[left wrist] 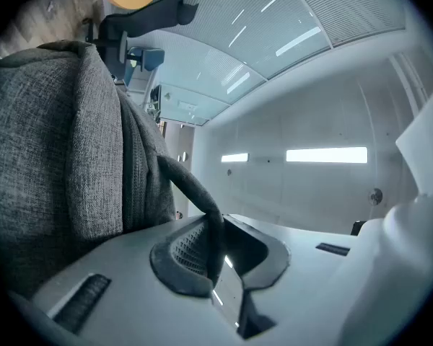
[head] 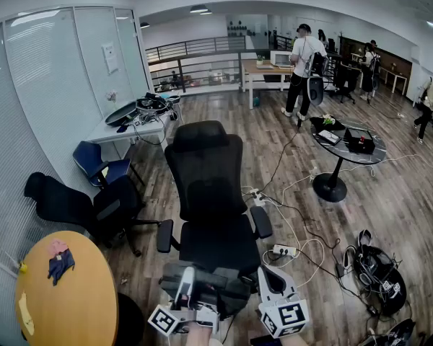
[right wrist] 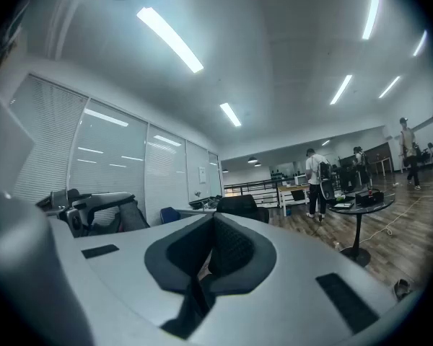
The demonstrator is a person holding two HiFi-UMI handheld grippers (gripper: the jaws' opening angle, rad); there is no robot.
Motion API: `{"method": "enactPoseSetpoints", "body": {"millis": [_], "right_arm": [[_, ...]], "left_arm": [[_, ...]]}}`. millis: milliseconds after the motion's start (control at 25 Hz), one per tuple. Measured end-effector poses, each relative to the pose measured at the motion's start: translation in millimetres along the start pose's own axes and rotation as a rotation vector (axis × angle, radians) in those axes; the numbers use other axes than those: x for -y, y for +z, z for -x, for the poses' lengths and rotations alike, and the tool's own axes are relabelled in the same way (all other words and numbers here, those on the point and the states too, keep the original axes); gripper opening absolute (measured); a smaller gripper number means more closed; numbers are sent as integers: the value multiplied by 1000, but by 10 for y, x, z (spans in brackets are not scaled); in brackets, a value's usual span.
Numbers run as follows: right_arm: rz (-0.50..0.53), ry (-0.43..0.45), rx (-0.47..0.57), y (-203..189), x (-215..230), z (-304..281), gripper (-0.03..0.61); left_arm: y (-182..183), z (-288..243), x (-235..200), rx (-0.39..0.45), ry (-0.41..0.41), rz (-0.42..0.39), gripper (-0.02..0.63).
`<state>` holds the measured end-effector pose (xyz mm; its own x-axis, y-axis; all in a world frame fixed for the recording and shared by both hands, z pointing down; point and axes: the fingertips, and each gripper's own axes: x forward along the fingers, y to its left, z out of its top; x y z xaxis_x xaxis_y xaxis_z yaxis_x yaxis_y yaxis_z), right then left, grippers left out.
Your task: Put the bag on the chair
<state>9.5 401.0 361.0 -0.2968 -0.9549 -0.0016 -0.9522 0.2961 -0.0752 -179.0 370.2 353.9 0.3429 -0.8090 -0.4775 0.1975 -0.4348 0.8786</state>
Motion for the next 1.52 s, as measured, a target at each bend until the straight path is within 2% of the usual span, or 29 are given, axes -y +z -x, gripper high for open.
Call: {"method": "enactPoseSetpoints", "body": {"millis": [400,680,880,1120,1360,1520], "right_arm": [[-1,-4,-21,-106,1,121,12],[-79,63,51,16,87,253,11],[75,51,-4,-47,181,256,12],[39,46,-8,-74,441,222,12],[18,48,-14,-170,678,-209,12],[14,63,-33,-302,748,-749,12]], "left_arm": [[-88,116,52,-6,-7,4,40],[-189,67,80,0,-3,-17,40],[-211,23,115,22,-15,-32,41],[-162,-33,-11,73,-2,-29,41],[-34,-356,-349,85,17,-19,41],[266,-694,-727,97,29,-9,41]]}}
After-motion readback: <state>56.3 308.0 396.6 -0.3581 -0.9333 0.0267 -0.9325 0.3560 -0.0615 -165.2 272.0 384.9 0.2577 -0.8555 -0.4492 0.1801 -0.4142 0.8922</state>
